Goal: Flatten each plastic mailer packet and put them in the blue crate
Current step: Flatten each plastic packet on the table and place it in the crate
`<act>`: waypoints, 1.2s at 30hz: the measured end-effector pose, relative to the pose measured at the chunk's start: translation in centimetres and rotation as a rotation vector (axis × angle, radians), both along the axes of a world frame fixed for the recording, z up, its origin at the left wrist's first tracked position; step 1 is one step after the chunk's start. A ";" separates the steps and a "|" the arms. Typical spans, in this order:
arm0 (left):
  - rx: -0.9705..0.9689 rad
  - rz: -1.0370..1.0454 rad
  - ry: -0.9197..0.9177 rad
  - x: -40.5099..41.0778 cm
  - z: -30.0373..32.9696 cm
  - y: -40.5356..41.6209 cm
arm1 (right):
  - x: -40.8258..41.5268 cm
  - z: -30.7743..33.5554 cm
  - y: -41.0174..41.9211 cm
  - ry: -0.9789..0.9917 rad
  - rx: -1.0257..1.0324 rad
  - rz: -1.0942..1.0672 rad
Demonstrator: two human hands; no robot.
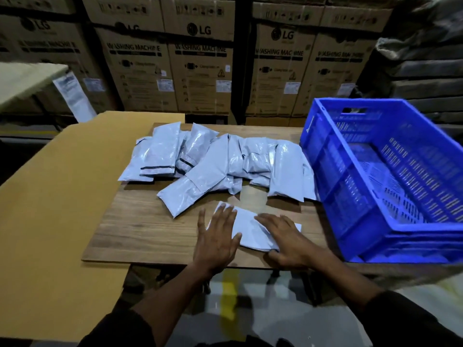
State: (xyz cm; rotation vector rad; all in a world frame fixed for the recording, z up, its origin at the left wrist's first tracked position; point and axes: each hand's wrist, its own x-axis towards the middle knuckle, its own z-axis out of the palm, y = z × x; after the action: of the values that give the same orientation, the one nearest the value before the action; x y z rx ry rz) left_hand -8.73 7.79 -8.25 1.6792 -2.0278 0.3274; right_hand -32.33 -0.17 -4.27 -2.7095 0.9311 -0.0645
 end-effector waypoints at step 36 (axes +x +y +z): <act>0.480 0.026 -0.004 -1.4 -1.8 -2.7 | 5.0 -4.3 4.1 0.073 -0.160 -0.409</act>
State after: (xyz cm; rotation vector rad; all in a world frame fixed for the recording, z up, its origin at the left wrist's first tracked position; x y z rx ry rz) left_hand -10.09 5.05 -10.10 1.9772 -2.2094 -0.1664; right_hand -27.34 3.89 -8.60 -2.6285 1.5501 -0.1256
